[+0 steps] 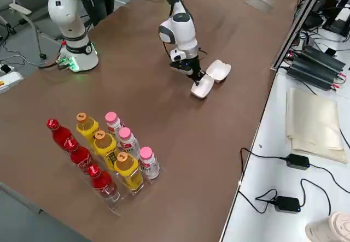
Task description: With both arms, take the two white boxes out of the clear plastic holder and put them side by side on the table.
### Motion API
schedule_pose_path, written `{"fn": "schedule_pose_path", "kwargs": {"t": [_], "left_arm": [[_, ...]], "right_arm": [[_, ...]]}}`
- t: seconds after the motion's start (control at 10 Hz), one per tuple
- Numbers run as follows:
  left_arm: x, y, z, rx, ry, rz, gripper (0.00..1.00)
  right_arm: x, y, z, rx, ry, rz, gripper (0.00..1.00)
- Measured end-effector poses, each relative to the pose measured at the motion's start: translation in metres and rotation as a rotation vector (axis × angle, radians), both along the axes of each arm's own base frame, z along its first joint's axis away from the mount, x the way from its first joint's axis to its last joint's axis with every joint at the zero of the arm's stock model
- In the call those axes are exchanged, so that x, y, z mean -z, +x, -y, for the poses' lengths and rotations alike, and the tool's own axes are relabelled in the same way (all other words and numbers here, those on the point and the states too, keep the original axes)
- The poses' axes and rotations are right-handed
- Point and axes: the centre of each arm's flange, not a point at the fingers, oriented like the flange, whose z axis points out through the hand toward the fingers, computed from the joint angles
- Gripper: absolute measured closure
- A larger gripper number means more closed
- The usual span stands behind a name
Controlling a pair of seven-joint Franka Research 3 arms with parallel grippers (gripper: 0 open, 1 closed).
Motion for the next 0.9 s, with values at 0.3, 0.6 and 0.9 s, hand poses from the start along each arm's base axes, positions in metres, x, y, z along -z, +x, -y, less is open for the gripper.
{"fn": "schedule_pose_path", "kwargs": {"t": [0.3, 0.6, 0.9], "left_arm": [[0.0, 0.0, 0.0, 0.001, 0.0, 0.0, 0.0], [0.0, 0.0, 0.0, 0.001, 0.0, 0.0, 0.0], [0.0, 0.0, 0.0, 0.001, 0.0, 0.0, 0.0]], "right_arm": [[0.002, -0.001, -0.007, 0.018, 0.004, 0.007, 0.98], [0.005, -0.002, -0.018, 0.029, 0.008, 0.008, 0.98], [0.006, -0.002, -0.02, 0.032, 0.008, 0.009, 0.98]]}}
